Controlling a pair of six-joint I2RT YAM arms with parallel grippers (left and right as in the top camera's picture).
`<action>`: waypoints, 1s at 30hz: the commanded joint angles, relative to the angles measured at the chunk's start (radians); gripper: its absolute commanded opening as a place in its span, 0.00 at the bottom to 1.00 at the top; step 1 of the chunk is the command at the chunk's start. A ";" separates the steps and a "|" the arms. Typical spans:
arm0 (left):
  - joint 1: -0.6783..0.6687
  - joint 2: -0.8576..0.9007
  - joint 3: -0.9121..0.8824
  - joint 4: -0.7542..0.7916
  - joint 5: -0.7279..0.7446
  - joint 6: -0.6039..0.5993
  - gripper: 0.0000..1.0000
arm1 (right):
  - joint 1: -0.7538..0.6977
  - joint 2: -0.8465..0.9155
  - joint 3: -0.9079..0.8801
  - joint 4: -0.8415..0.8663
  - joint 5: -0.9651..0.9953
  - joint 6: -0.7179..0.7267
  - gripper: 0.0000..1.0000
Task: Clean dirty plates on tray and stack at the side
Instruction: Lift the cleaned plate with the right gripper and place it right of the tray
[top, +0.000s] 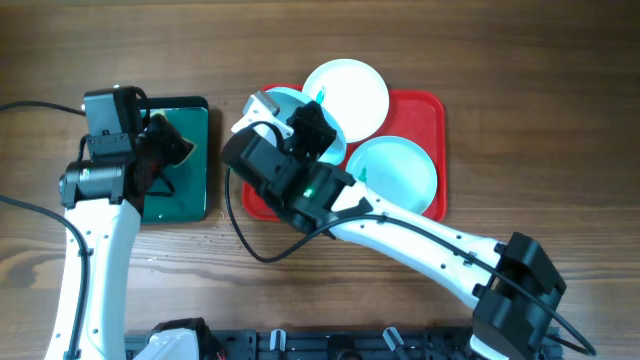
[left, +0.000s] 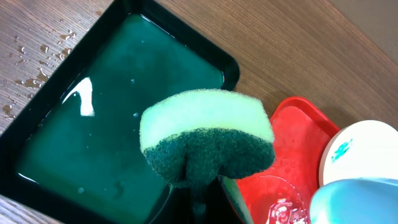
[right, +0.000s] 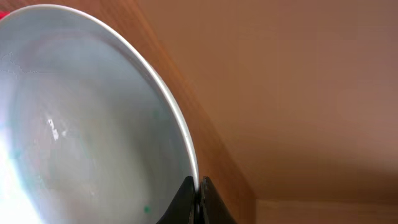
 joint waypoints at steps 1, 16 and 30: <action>0.004 -0.011 -0.002 0.003 -0.007 -0.010 0.04 | 0.013 -0.028 0.021 0.010 0.075 -0.093 0.04; 0.004 -0.011 -0.002 0.003 -0.007 -0.010 0.04 | 0.016 -0.028 0.012 0.126 0.111 -0.158 0.04; 0.004 -0.011 -0.002 -0.005 -0.006 -0.010 0.04 | -0.598 -0.028 0.007 -0.160 -1.169 0.650 0.04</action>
